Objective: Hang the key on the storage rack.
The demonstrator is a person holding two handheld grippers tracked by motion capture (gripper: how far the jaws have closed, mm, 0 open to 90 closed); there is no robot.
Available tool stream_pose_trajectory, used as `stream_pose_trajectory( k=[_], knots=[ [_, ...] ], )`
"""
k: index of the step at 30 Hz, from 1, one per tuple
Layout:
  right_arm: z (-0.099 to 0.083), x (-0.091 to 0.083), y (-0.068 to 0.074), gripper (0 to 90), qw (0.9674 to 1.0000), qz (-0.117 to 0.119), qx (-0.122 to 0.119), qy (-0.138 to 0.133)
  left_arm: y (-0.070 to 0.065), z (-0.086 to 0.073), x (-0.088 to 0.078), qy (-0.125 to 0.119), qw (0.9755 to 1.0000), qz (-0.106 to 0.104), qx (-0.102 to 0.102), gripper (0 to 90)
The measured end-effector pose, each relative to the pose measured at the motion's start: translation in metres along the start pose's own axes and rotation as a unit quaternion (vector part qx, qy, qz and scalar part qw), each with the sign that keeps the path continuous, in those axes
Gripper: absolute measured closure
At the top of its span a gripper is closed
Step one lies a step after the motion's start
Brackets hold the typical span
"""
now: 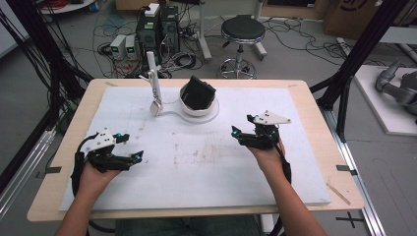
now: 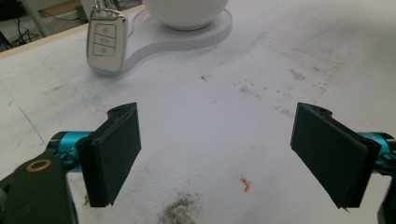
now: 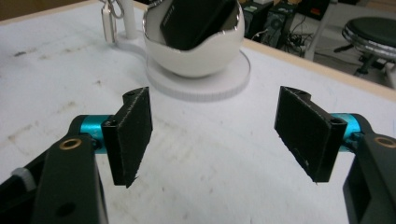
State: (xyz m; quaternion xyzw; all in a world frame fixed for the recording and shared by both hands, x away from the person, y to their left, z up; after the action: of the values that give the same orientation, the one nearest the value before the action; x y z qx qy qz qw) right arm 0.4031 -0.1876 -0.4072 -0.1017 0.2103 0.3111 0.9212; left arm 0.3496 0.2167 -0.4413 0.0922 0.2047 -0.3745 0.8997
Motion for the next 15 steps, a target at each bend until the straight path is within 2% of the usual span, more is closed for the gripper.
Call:
stream_pose_trajectory(
  k=[6, 9, 11, 15],
  knots=[
    [-0.03, -0.002, -0.009, 23.5, 0.9992, 0.01, 0.034, 0.016, -0.002, 0.003, 0.001, -0.002, 1.0, -0.002, 0.003, 16.1],
    [-0.032, -0.003, -0.015, 21.3, 0.999, 0.001, 0.044, 0.011, -0.002, 0.005, 0.003, -0.004, 1.0, -0.004, 0.003, 16.1],
    [-0.033, -0.003, -0.016, 20.4, 0.9991, -0.001, 0.042, 0.009, -0.003, 0.005, 0.006, -0.004, 1.0, -0.005, 0.002, 16.1],
    [-0.037, -0.002, -0.017, 20.3, 0.9989, 0.0, 0.043, 0.018, -0.003, 0.006, 0.011, -0.001, 0.9999, -0.01, 0.005, 16.1]
  ],
)
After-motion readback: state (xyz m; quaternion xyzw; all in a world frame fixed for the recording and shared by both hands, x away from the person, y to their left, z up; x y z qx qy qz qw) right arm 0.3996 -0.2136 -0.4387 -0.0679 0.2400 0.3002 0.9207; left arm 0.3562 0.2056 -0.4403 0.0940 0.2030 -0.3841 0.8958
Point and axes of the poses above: each handheld gripper's, and its own axes: x roughly forward along the jaws, z roughly out of its top, y roughly to its left, the point moved 6 cm from there along x, roughly forward along the jaws, and after that the axes turned 1 degree about y, right-handed, at the moved point
